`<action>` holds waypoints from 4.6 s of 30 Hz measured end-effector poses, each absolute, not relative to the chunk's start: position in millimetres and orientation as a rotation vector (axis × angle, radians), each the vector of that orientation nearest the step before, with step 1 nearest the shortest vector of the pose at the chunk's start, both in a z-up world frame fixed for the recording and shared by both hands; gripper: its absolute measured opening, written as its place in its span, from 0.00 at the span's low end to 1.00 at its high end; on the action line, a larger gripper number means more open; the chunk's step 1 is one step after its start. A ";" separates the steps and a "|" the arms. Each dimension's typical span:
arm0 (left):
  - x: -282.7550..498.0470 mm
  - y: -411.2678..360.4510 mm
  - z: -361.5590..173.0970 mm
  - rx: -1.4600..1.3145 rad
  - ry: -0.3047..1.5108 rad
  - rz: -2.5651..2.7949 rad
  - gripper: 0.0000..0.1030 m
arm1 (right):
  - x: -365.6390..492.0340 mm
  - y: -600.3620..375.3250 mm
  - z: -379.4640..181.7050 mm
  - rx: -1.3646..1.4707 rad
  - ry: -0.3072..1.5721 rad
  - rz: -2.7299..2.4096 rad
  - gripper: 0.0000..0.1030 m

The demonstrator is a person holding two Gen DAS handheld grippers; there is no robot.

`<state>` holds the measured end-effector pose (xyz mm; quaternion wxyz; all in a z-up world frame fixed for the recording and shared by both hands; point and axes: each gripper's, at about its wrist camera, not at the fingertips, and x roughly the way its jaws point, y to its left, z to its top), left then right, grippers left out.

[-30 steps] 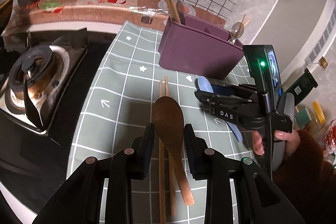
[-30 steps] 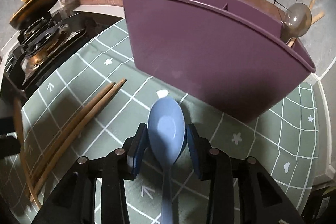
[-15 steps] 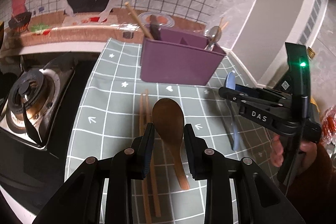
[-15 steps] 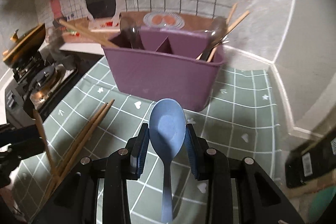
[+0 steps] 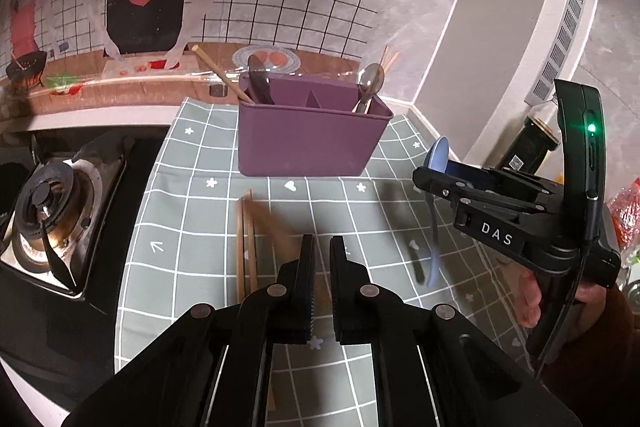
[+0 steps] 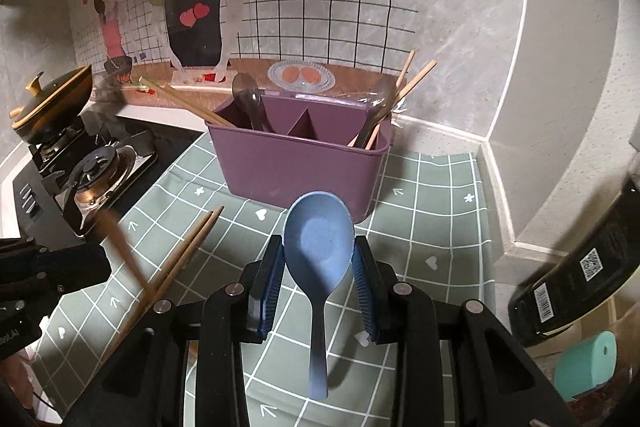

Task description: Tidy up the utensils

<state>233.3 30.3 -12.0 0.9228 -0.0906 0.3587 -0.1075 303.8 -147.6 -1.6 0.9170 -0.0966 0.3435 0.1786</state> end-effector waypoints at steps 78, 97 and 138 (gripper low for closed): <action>300.2 38.6 142.7 -0.198 0.341 -0.179 0.00 | 304.2 -181.1 163.9 -0.063 0.356 0.304 0.30; 359.8 -6.8 -93.5 -0.190 0.954 -0.192 0.05 | 321.8 -195.5 47.2 -0.065 0.615 0.240 0.30; 360.7 -7.6 -112.2 -0.189 0.956 -0.204 0.38 | 310.9 -220.0 16.3 -0.012 0.682 0.221 0.30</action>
